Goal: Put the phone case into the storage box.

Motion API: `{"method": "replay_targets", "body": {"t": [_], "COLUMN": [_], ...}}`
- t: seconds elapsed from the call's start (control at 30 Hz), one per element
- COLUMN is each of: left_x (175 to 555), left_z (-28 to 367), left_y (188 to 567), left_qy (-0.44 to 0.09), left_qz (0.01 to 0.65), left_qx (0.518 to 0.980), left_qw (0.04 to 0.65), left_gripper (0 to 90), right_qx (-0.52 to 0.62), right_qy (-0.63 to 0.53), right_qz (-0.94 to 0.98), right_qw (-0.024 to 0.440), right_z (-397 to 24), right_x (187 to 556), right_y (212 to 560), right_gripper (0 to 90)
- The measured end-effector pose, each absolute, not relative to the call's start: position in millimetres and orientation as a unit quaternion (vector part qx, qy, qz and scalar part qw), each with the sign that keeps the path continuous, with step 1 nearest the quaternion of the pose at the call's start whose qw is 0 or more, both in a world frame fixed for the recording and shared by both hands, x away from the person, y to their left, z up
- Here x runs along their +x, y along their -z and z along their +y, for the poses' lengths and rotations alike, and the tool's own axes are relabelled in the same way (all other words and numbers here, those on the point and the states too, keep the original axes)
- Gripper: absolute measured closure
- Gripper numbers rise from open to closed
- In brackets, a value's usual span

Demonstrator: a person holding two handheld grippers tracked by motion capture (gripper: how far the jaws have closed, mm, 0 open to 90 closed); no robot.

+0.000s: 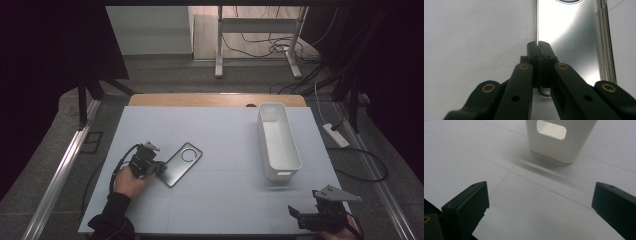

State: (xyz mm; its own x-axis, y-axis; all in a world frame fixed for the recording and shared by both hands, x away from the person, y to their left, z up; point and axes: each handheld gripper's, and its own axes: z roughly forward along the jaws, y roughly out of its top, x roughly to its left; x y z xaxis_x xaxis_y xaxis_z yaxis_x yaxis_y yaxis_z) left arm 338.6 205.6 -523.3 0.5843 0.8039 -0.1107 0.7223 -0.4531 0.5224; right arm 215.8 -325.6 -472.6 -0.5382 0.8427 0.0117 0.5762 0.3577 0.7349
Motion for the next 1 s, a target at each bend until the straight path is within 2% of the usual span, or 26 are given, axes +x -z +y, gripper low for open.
{"method": "replay_targets", "body": {"t": [0.47,0.63,1.0], "left_x": [307.6,295.4,264.2], "left_z": [217.7,220.3,212.8], "left_y": [501.3,495.7,484.9], "left_qy": [-0.124,-0.126,-0.151], "left_qz": [0.445,0.441,0.419], "left_qx": [0.810,0.796,0.780], "left_qw": [0.360,0.395,0.441], "left_gripper": [89.0,89.0,89.0], "right_qx": [0.440,0.440,0.436], "right_qy": [-0.358,-0.358,-0.361], "right_qz": [0.802,0.802,0.804], "right_qw": [0.187,0.185,0.182], "right_z": [-325.2,-325.4,-325.5], "right_x": [215.7,215.9,215.8], "right_y": [472.2,472.1,471.9], "right_gripper": [0.9,0.7,0.2]}}
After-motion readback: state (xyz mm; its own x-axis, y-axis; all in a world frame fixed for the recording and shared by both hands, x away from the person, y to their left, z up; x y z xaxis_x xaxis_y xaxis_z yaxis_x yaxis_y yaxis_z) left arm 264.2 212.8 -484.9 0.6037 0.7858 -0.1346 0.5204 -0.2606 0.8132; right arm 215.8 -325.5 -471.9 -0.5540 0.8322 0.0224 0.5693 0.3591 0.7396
